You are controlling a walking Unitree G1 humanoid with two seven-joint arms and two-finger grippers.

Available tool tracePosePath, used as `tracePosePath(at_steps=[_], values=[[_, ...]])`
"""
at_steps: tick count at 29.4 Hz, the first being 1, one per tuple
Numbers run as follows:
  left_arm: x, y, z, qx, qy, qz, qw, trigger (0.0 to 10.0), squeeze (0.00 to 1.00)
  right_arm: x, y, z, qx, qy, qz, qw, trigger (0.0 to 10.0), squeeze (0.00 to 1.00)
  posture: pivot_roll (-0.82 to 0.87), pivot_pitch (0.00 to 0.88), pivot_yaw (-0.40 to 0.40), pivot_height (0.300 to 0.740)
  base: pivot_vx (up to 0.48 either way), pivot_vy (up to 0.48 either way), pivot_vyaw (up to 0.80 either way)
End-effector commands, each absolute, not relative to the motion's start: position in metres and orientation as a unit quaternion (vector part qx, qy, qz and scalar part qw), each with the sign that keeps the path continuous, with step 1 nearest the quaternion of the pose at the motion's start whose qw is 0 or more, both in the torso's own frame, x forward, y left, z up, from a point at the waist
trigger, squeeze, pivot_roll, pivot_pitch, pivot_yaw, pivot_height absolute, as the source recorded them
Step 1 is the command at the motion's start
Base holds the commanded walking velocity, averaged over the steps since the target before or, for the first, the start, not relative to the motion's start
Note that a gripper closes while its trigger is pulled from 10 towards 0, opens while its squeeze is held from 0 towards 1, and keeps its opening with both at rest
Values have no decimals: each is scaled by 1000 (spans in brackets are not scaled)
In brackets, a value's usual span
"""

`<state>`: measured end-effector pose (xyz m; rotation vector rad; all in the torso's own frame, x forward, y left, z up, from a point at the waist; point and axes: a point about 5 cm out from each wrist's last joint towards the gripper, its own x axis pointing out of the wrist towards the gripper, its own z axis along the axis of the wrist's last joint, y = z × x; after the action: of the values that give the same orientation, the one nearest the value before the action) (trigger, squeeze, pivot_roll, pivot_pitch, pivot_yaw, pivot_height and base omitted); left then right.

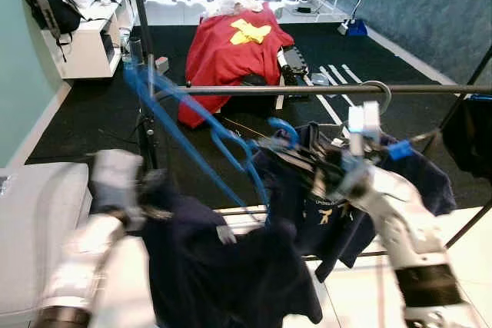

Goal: Hang hanger

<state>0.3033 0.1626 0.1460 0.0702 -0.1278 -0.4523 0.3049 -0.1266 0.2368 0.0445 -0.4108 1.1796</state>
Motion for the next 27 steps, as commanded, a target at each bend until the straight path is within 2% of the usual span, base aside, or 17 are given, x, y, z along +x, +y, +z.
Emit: tracePosePath(at_steps=[1,3,6,7,12,13,16,17,18,19,20,21,23,24,26,27], values=[[305,157,160,27,-90,-232,968,0,0,308,-125,237,28,-200,540,817,0,0,98,39,-26,740,0,0,0],[304,149,162,23,-93,-244,965,0,0,311,-117,245,36,-223,530,817,0,0,100,40,-26,740,0,0,0],[301,149,156,24,-86,-239,967,0,0,315,-115,253,43,-246,512,822,0,0,102,41,-26,740,0,0,0],[299,157,146,32,-68,-219,973,0,0,318,-117,263,49,-267,491,828,0,0,102,41,-26,740,0,0,0],[296,164,140,43,-57,-208,976,0,0,320,-119,267,48,-274,478,833,0,0,101,43,-28,740,0,0,0],[293,174,132,48,-39,-190,980,0,0,321,-119,265,28,-258,476,840,0,0,101,43,-28,740,0,0,0],[293,174,132,48,-39,-190,980,0,0,321,-119,265,28,-258,476,840,0,0,101,43,-28,740,0,0,0],[289,187,122,56,-17,-169,984,0,0,318,-120,251,-26,-215,488,846,0,0,101,47,-30,740,0,0,0],[289,187,122,56,-17,-169,984,0,0,318,-120,251,-26,-215,488,846,0,0,101,47,-30,740,0,0,0],[282,200,110,63,11,-152,986,0,0,317,-124,233,-80,-156,486,856,0,0,102,51,-28,740,0,0,0],[282,200,110,63,11,-152,986,0,0,317,-124,233,-80,-156,486,856,0,0,102,51,-28,740,0,0,0],[273,209,99,65,36,-143,987,0,0,313,-130,217,-118,-96,488,859,0,0,102,51,-28,740,0,0,0],[273,209,99,65,36,-143,987,0,0,313,-130,217,-118,-96,488,859,0,0,102,51,-28,740,0,0,0],[268,213,93,64,50,-140,987,0,0,310,-137,205,-144,-46,490,859,0,0,99,51,-22,740,0,0,0],[268,213,93,64,50,-140,987,0,0,310,-137,205,-144,-46,490,859,0,0,99,51,-22,740,0,0,0],[265,215,91,62,56,-139,987,0,0,307,-141,198,-154,-12,495,855,0,0,100,49,-22,740,0,0,0]])
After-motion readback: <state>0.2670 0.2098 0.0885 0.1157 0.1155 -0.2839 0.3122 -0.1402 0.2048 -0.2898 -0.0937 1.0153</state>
